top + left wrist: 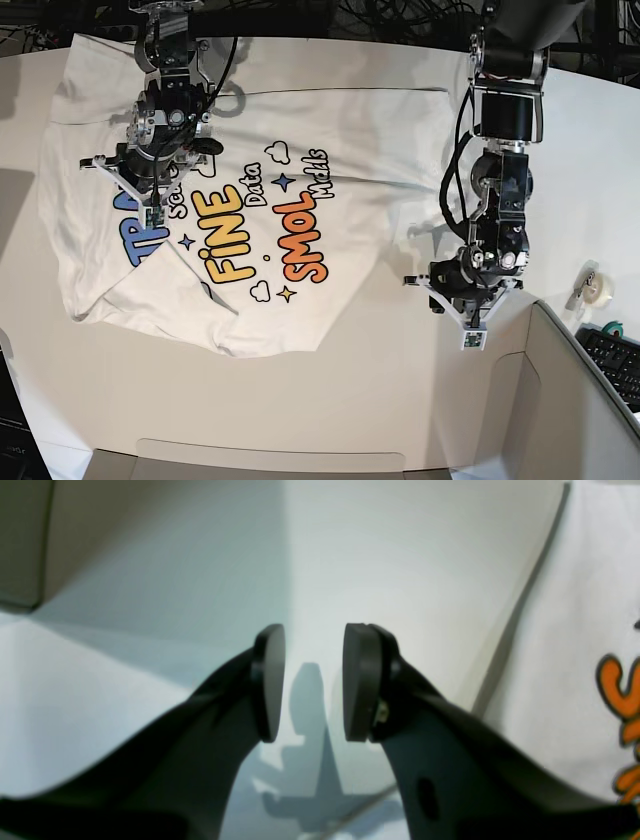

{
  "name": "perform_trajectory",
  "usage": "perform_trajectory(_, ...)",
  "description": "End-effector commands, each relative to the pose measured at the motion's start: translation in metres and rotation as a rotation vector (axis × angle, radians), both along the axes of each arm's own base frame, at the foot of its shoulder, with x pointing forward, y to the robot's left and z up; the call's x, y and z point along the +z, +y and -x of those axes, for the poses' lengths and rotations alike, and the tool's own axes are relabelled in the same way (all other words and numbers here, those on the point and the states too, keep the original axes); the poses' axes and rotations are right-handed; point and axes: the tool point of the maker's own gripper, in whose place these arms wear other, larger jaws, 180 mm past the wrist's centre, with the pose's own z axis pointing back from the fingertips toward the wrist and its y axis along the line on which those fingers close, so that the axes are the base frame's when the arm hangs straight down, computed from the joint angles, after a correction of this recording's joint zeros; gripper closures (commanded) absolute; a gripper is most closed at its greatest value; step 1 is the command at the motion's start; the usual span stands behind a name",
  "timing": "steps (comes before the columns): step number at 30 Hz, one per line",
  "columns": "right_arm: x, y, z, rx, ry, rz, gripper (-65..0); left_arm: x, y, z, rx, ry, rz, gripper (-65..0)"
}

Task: Layout the t-shirt on the table in an organized manner, then fold the t-shirt properly
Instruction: 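Grasp and pull the shirt edges with both grippers to smooth it, then move the left gripper across the shirt to grasp fabric near the print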

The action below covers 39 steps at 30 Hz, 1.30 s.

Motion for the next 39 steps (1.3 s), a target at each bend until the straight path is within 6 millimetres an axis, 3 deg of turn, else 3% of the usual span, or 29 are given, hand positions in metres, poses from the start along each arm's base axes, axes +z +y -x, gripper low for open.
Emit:
perform_trajectory(1, 0.004, -0.003, -0.005, 0.003, -0.02, 0.019, 0.0, 0.013, 0.005, -0.01, -0.012, -0.037, -0.016, -19.5)
perform_trajectory(6, -0.028, -0.008, 0.006, 0.002, 0.083, 0.03, 0.0, -0.005, -0.014, -0.008, -0.096, 0.015, 0.003, -19.5)
perform_trajectory(11, -0.037, -0.012, 0.011, 0.021, 0.101, 0.048, 0.0, -0.022, -0.036, -0.005, -0.109, 0.063, 0.051, -19.5)
perform_trajectory(16, -0.041, -0.01, 0.016, 0.023, 0.113, 0.044, 0.0, -0.025, -0.051, -0.003, -0.123, 0.068, 0.077, -19.5)
perform_trajectory(20, -0.043, -0.01, 0.02, 0.024, 0.123, 0.044, 0.0, -0.029, -0.084, 0.003, -0.201, 0.089, 0.065, -19.5)
perform_trajectory(24, -0.044, -0.01, 0.021, 0.025, 0.124, 0.043, 0.0, -0.045, -0.118, 0.024, -0.276, 0.15, 0.07, -19.5)
perform_trajectory(28, -0.045, -0.009, 0.022, 0.025, 0.126, 0.041, 0.0, -0.043, -0.136, 0.026, -0.292, 0.15, 0.101, -19.5)
perform_trajectory(34, -0.045, -0.009, 0.022, 0.027, 0.126, 0.041, 0.0, -0.041, -0.144, 0.03, -0.307, 0.168, 0.109, -19.7)
perform_trajectory(36, -0.044, -0.008, 0.021, 0.027, 0.123, 0.039, 0.0, -0.025, -0.157, 0.03, -0.329, 0.146, 0.123, -19.7)
perform_trajectory(39, -0.045, -0.008, 0.021, 0.028, 0.123, 0.04, 0.0, -0.012, -0.177, 0.048, -0.363, 0.144, 0.152, -19.7)
